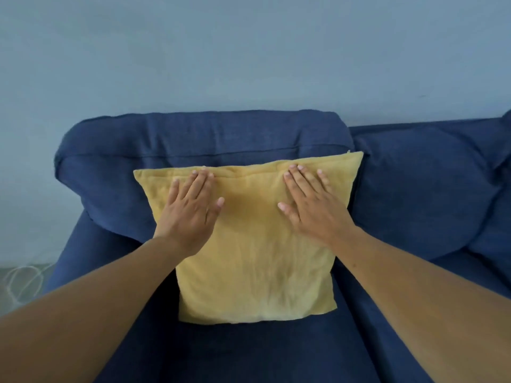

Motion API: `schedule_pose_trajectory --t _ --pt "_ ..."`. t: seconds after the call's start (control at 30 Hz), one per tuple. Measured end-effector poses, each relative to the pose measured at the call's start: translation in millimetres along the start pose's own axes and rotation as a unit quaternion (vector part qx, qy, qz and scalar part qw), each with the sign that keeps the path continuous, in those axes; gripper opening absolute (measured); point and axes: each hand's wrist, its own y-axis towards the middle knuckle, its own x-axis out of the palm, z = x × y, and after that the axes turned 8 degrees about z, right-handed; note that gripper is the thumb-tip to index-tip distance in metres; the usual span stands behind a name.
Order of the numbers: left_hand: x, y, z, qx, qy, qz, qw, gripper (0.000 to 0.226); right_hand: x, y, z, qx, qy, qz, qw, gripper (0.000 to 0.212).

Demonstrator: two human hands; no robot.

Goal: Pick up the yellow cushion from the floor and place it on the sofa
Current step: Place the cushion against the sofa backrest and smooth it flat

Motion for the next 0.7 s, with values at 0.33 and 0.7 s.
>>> schedule_pose_trajectory --t 0.33,0.7 --pt "-120.7 0.9 32.8 -0.035 0.011 -0.116 0.993 0.074 -122.1 7.4 -9.4 0.008 0.039 -0.083 0.996 0.068" --pt "-10.0 12.4 28.6 0.018 0.082 -0.121 0.989 0.130 -30.6 9.2 3.4 -0.015 -0.004 -0.091 0.996 0.107"
